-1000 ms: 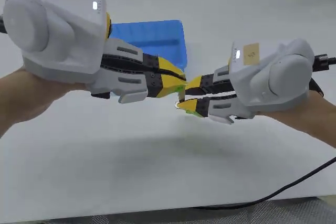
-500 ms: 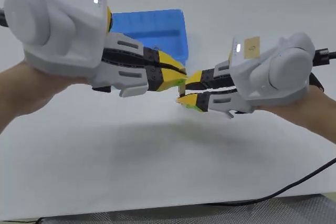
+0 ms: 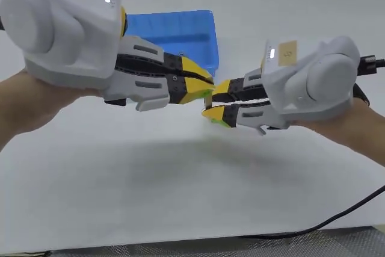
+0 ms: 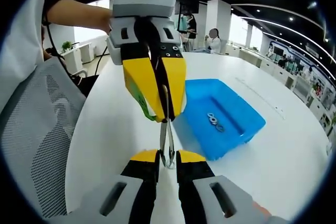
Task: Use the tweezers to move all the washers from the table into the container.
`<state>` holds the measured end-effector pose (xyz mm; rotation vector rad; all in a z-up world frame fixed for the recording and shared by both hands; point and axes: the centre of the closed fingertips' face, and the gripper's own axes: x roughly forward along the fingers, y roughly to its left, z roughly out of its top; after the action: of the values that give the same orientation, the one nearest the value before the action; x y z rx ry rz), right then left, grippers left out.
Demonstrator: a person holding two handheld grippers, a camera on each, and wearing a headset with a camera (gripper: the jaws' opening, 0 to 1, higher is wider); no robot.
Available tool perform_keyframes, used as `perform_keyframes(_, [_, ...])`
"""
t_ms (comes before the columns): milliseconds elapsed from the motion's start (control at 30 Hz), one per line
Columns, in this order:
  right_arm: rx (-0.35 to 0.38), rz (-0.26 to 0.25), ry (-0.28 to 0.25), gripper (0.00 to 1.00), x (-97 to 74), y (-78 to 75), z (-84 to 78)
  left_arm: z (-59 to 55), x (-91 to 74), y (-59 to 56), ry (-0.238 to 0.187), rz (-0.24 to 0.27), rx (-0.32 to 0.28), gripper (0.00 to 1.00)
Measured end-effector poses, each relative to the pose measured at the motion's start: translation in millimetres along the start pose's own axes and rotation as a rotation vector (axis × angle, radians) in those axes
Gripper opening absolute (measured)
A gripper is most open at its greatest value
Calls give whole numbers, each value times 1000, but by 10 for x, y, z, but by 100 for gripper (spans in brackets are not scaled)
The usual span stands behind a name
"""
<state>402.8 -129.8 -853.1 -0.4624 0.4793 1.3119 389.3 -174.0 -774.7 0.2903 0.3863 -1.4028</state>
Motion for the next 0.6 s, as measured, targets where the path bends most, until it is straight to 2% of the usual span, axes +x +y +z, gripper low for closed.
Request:
perform_keyframes(133, [0,-4,0,14,-5,-9,1,-14,-31,20,-8,-1,-4,6])
perform_keyframes(600, [4,-5,5,14,10,4,4,-144,-158,109,17,22,16,6])
